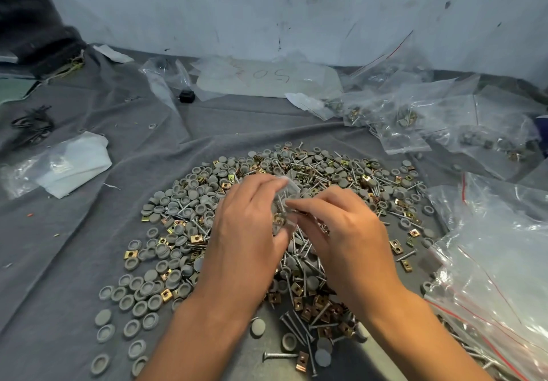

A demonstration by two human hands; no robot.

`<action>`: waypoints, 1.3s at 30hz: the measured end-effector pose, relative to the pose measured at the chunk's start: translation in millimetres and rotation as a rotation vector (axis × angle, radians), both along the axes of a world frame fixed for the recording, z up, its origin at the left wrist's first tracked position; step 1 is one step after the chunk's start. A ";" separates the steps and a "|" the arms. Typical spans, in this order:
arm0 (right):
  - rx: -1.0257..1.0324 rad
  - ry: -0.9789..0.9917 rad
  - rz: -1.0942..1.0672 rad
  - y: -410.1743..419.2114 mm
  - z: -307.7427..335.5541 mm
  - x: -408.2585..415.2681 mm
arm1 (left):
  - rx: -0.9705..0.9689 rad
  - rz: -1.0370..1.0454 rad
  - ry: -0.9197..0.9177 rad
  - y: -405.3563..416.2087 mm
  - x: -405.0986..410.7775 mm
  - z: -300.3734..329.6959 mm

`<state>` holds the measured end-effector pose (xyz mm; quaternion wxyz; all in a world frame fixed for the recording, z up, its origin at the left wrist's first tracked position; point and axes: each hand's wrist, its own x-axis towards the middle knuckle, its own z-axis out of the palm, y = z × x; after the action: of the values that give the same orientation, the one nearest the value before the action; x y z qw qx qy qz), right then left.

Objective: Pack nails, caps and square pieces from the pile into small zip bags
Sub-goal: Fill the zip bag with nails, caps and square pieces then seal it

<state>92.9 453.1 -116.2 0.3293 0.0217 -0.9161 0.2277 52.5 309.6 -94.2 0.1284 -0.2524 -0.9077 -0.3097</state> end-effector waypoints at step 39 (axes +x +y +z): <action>0.243 0.148 0.022 24.2 29.0 4.9 | 0.021 -0.195 0.209 -6.1 -3.3 -1.1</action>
<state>97.8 477.3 -87.2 0.3885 0.0882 -0.9098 0.1163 49.2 303.5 -95.3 0.1940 -0.3691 -0.8572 -0.3021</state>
